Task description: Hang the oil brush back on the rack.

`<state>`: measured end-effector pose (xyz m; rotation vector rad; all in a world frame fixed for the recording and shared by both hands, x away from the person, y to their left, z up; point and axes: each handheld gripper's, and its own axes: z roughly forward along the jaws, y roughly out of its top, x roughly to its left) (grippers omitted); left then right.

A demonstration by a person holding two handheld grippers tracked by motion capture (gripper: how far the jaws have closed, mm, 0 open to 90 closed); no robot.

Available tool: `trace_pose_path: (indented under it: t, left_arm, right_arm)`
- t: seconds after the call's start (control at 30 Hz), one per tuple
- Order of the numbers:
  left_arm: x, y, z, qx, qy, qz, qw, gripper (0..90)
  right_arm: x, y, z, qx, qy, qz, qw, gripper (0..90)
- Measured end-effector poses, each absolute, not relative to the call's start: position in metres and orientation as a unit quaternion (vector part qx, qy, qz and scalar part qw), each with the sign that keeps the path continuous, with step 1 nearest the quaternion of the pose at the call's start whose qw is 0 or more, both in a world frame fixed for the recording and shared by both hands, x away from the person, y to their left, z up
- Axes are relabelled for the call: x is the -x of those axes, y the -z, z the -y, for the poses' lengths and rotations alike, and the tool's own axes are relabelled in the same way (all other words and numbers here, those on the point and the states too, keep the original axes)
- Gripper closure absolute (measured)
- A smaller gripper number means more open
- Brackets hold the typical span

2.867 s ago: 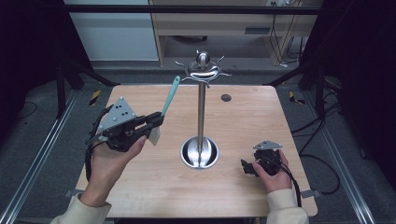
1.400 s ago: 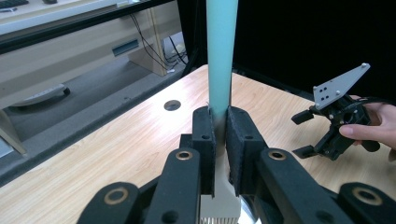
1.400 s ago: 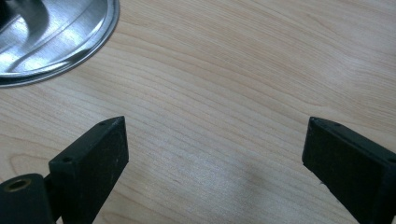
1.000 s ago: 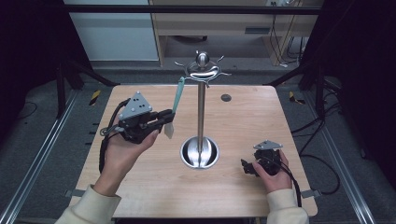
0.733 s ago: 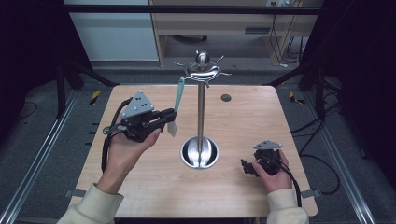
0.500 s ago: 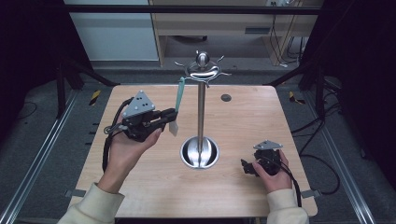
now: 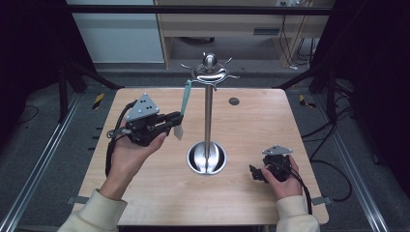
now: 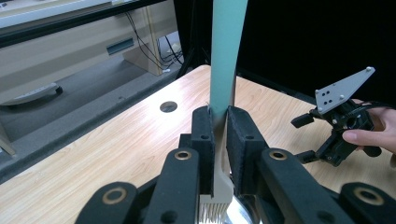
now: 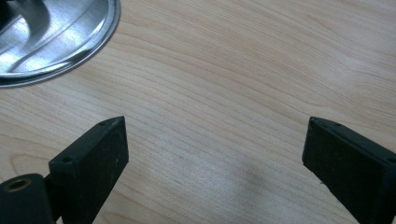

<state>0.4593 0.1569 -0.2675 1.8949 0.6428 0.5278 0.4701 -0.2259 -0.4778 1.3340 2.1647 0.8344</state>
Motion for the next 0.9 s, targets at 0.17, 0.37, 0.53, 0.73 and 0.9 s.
trace_pose_path:
  t: [0.17,0.37,0.53,0.73,0.9]
  left_arm:
    - [-0.458,0.267,-0.158,-0.786,-0.224,-0.268,0.509,79.2]
    - [-0.455,0.265,-0.161,-0.784,-0.232,-0.27,0.508,75.0]
    - [-0.446,0.263,-0.162,-0.786,-0.238,-0.263,0.507,72.9]
    - [-0.432,0.259,-0.162,-0.792,-0.239,-0.249,0.503,71.8]
    - [-0.425,0.257,-0.162,-0.797,-0.237,-0.242,0.5,70.1]
  right_arm:
    - [-0.47,0.478,0.226,-0.485,-0.303,-0.787,0.231,7.7]
    - [-0.47,0.478,0.226,-0.486,-0.303,-0.787,0.23,7.7]
    - [-0.47,0.478,0.226,-0.485,-0.303,-0.787,0.231,7.7]
    - [-0.47,0.478,0.226,-0.485,-0.302,-0.787,0.231,7.7]
    - [-0.47,0.478,0.225,-0.485,-0.302,-0.788,0.23,7.7]
